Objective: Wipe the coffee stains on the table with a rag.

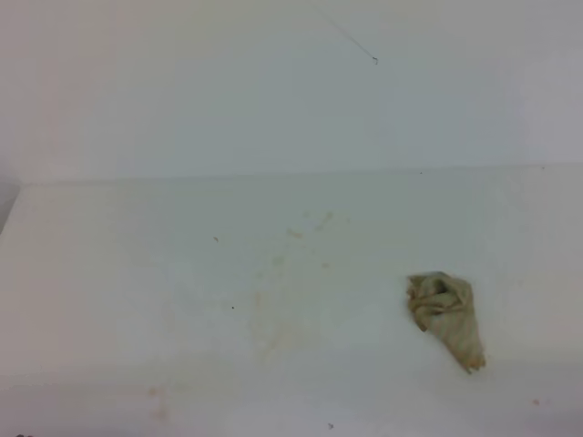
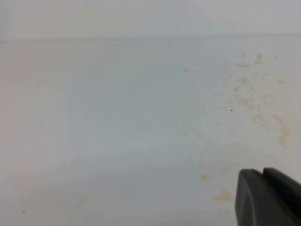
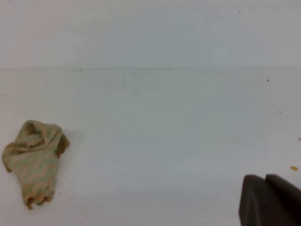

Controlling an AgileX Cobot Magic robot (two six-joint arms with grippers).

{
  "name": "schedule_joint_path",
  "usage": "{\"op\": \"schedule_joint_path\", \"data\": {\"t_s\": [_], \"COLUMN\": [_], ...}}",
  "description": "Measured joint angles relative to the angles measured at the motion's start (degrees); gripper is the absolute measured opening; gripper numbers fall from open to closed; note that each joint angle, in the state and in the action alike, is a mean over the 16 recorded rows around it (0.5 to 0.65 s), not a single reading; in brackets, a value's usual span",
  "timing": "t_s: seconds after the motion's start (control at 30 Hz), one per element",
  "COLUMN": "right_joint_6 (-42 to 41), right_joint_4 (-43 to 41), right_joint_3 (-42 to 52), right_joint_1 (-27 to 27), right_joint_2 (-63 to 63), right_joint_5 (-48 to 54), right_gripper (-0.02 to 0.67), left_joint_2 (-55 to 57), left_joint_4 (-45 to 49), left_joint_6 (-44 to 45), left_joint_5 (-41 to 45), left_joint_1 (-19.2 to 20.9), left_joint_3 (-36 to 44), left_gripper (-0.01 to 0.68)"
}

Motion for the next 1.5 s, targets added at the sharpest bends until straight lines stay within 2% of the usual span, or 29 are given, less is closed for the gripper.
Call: {"op": "schedule_joint_path", "data": {"t_s": [0.43,1.03,1.5], "right_joint_6": [0.2,0.2,0.1], "right_joint_4": [0.0,0.0,0.0], "right_joint_3": [0.0,-0.1,-0.1], "right_joint_1": [-0.1,-0.1,-0.1], "right_joint_2": [0.2,0.2,0.2], "right_joint_5": [0.1,0.1,0.1], "right_gripper": [0.001,0.001,0.001], "left_joint_2": [-0.1,-0.1,0.0], "left_joint_4": [0.0,0.0,0.0], "left_joint_6": [0.0,0.0,0.0], "left_joint_5": [0.0,0.0,0.0], "left_joint_1": [0.5,9.3,9.7], "left_joint_3": [0.0,0.0,0.0], "left_gripper": [0.001,0.001,0.001]}}
